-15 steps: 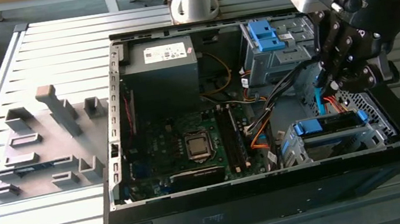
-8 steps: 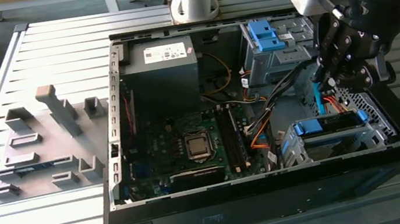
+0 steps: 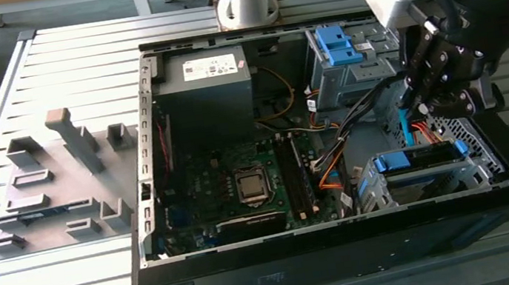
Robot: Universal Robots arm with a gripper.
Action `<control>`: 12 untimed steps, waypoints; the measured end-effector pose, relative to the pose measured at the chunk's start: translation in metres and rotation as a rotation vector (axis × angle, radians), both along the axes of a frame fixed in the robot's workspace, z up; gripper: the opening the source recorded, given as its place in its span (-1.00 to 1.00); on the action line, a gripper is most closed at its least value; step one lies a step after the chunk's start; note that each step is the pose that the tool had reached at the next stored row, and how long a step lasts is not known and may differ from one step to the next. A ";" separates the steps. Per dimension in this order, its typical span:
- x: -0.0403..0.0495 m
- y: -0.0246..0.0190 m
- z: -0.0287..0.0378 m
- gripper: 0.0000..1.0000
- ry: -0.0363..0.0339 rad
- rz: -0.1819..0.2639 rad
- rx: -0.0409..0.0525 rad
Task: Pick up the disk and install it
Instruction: 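Insert the second disk wire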
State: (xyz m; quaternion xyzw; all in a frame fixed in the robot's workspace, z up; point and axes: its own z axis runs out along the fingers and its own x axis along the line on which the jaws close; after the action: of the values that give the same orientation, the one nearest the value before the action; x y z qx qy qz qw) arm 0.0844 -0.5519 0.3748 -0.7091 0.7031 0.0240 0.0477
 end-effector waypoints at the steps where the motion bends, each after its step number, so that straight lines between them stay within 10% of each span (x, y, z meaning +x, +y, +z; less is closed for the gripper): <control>1: 0.0001 0.0000 -0.0010 -0.54 -0.0021 0.001 -0.0001; 10: 0.0002 0.0000 -0.0039 -0.69 -0.0092 0.003 -0.0015; 12: 0.0002 0.0000 -0.0038 -0.69 -0.0091 0.003 -0.0203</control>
State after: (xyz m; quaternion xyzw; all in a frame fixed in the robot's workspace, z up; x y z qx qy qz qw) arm 0.0845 -0.5519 0.3709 -0.7108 0.7019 0.0138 0.0437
